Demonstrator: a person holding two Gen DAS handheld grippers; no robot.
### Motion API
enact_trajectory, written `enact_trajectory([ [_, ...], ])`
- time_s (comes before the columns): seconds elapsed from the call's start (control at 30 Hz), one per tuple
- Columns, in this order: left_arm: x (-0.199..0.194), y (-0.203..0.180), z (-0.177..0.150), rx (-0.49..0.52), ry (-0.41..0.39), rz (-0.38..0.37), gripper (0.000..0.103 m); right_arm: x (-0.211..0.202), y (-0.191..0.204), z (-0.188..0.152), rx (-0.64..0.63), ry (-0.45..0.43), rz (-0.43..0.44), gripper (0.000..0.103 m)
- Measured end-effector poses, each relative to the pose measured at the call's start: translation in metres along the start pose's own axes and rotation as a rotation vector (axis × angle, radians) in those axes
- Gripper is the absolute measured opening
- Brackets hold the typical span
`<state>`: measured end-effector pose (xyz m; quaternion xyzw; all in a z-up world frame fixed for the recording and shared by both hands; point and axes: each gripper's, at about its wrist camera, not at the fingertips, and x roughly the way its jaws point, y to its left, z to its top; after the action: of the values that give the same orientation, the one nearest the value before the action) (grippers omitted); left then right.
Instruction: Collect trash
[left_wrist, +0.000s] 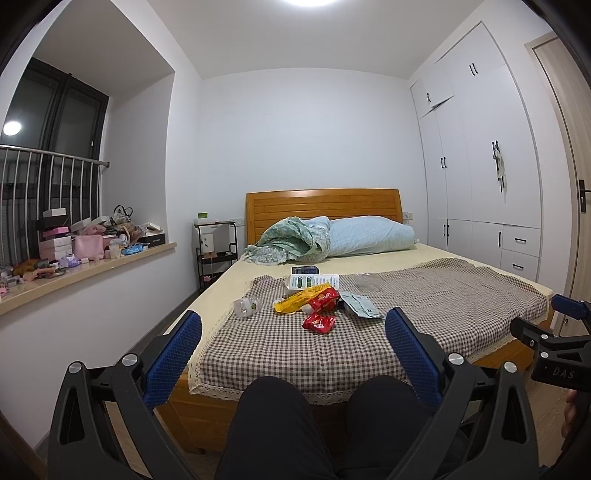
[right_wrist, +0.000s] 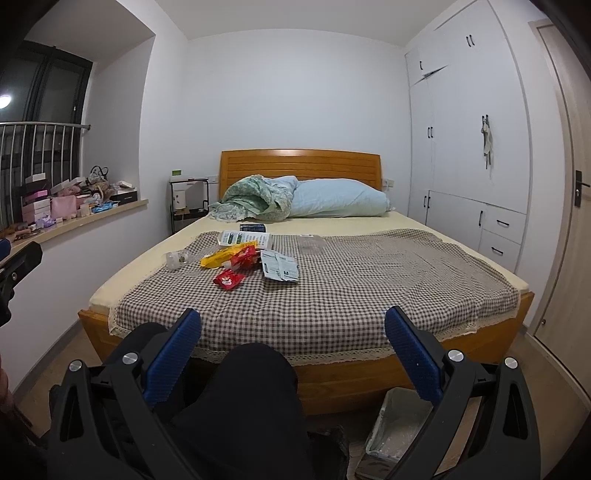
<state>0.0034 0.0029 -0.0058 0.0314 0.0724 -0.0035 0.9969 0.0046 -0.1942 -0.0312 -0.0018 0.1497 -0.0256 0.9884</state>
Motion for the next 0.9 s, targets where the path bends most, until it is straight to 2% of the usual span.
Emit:
enact_trajectory([
  [0.37,0.001,0.0,-0.002,0.0,0.003,0.001,0.096,0.0,0.002,-0.001,-0.008,0.0,-0.026,0.095],
  [0.9,0.014,0.004,-0.004,0.005,0.03,0.006,0.096,0.01,0.003,-0.001,-0.017,0.02,-0.012,0.095],
])
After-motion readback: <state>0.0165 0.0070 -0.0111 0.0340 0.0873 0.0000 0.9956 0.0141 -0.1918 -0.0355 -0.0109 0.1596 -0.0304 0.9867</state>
